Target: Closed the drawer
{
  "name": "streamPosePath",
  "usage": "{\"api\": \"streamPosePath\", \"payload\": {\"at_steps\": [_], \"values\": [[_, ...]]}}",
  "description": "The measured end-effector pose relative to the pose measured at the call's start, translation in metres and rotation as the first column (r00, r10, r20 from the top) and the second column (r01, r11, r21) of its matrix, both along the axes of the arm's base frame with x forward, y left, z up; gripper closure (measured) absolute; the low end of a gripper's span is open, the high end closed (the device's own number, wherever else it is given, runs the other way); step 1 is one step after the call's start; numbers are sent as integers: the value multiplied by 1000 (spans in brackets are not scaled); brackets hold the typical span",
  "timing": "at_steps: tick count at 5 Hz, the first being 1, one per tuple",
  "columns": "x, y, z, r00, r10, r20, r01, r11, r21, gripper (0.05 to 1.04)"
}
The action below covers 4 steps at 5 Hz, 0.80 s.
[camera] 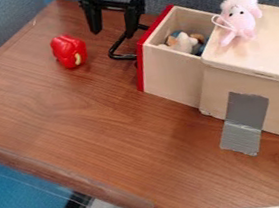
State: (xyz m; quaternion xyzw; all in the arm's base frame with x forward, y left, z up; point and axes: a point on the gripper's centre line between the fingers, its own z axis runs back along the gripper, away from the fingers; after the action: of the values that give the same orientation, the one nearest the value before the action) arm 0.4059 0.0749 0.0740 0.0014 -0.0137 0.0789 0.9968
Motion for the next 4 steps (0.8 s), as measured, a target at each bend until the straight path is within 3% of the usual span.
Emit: {"api": "streamPosePath", "payload": {"at_steps": [3,4], "values": [[13,5,-33,997,17,-75,-17,1000,3,128],[13,6,-33,997,31,-75,-30,1000,6,412]]}}
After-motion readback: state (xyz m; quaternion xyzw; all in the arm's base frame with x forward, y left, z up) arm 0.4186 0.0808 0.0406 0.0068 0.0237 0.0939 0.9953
